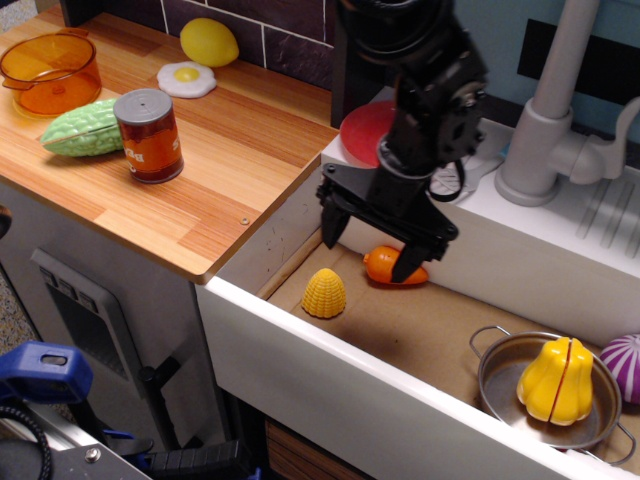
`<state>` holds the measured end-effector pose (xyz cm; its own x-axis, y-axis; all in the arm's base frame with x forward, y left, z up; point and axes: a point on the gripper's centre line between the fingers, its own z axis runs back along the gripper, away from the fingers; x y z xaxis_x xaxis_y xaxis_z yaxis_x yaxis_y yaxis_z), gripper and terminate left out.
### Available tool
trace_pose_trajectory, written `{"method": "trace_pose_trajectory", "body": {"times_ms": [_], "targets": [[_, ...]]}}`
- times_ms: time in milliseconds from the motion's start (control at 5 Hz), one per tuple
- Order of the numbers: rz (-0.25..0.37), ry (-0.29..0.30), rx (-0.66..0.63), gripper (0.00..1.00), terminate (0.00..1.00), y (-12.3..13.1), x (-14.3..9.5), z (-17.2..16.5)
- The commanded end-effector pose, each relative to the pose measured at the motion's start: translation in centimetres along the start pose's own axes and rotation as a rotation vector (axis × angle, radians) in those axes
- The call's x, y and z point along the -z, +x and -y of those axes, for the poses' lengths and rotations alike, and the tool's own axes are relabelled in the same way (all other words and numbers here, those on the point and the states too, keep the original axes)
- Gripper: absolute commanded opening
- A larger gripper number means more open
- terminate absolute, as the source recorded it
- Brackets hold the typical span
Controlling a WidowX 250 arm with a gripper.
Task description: Put corn on plate
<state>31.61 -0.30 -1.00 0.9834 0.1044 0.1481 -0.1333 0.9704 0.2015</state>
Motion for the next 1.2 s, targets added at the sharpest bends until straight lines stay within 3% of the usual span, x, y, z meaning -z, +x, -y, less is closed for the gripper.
{"method": "trace_pose_trajectory", "body": {"times_ms": [0,800,1000], "targets": [[0.058,-0.009,0.003,1.00,0.00,0.9,1.2,-1.7],[0.105,-0.088,0.001,1.00,0.00,0.4,6.4,-2.2],[0.077,-0.105,-0.006,0.00,0.00,0.5,6.7,-2.2]]}}
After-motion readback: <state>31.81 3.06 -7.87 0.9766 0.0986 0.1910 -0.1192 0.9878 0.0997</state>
